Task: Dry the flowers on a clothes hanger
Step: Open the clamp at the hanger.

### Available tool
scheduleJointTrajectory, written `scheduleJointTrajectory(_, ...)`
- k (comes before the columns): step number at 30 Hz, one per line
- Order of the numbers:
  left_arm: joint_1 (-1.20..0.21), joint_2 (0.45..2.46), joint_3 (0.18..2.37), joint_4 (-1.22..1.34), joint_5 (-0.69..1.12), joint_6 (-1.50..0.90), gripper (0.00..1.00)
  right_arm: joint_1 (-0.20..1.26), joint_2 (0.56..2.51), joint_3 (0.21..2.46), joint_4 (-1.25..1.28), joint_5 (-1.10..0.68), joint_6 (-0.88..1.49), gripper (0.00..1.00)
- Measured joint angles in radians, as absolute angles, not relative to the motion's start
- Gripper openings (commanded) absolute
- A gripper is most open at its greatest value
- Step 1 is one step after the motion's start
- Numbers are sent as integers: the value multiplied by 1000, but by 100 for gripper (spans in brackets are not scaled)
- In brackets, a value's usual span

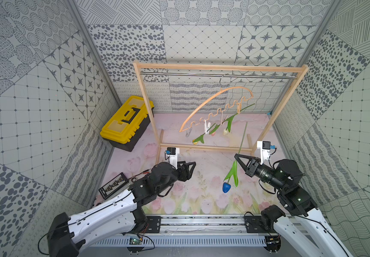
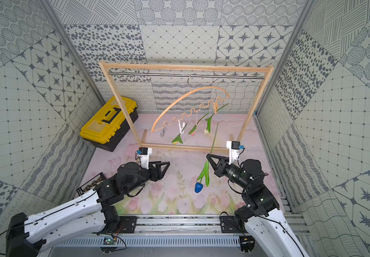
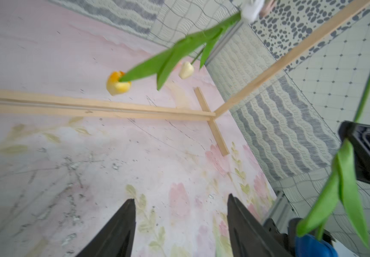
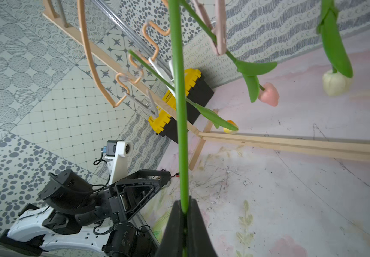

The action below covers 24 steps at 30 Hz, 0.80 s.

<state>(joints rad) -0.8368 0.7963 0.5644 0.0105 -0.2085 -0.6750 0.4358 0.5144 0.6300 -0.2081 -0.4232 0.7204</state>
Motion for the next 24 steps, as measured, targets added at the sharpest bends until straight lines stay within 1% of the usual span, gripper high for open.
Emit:
scheduleJointTrajectory(4,-738,706,566,-54,-210,-622,82,489,557,662,-149,-437,706,0)
scheduleJointTrajectory(6,-701,686,579,-72,-181,-590,87,525,572,676,-139,-437,693,0)
scheduleJointTrajectory(8,-670,680,592,-68,-132,-564,89,555,584,691,-134,-434,680,0)
scheduleJointTrajectory(11,-621,699,617,-49,-32,-526,95,590,604,710,-121,-423,664,0)
scheduleJointTrajectory(15,-531,774,659,8,117,-495,96,617,638,732,-113,-419,650,0)
scheduleJointTrajectory(17,-473,820,684,36,202,-490,99,628,657,741,-113,-420,643,0)
scheduleJointTrajectory(20,-375,899,744,76,349,-484,100,643,685,751,-115,-422,638,0)
scheduleJointTrajectory(24,-297,1003,840,115,548,-476,99,663,722,756,-117,-422,634,0)
